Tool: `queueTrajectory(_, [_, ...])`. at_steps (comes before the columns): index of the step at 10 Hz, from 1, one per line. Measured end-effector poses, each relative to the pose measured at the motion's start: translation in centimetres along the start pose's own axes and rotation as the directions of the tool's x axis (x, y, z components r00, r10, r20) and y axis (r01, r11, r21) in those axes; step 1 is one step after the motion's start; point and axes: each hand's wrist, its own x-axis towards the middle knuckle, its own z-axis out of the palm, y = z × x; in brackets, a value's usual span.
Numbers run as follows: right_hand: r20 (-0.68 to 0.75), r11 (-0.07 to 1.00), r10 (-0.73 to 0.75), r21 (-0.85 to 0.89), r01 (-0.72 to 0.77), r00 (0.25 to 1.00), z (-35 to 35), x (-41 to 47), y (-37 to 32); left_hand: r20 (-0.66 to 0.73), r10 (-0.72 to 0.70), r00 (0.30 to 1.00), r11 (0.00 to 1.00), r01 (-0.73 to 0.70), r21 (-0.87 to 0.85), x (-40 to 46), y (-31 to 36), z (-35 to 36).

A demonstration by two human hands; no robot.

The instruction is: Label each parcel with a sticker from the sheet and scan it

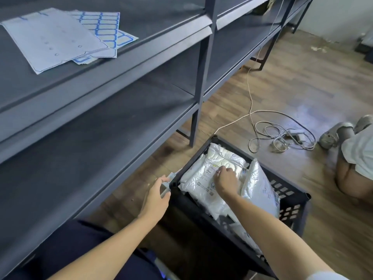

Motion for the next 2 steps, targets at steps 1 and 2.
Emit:
queueTrajectory(1, [0.07,0.999,-0.035,-0.016,0.037,0.997,0.01,-0.19,0.21,-0.032,0.03,0.999,0.99,-0.025,0.142,0.3,-0.44,-0.27])
queueTrajectory(2, [0.076,0.998,-0.037,-0.054,0.041,0.996,-0.6,-0.01,-0.16,0.01,0.074,0.997,0.943,-0.073,0.326,0.6,-1.28,-0.3])
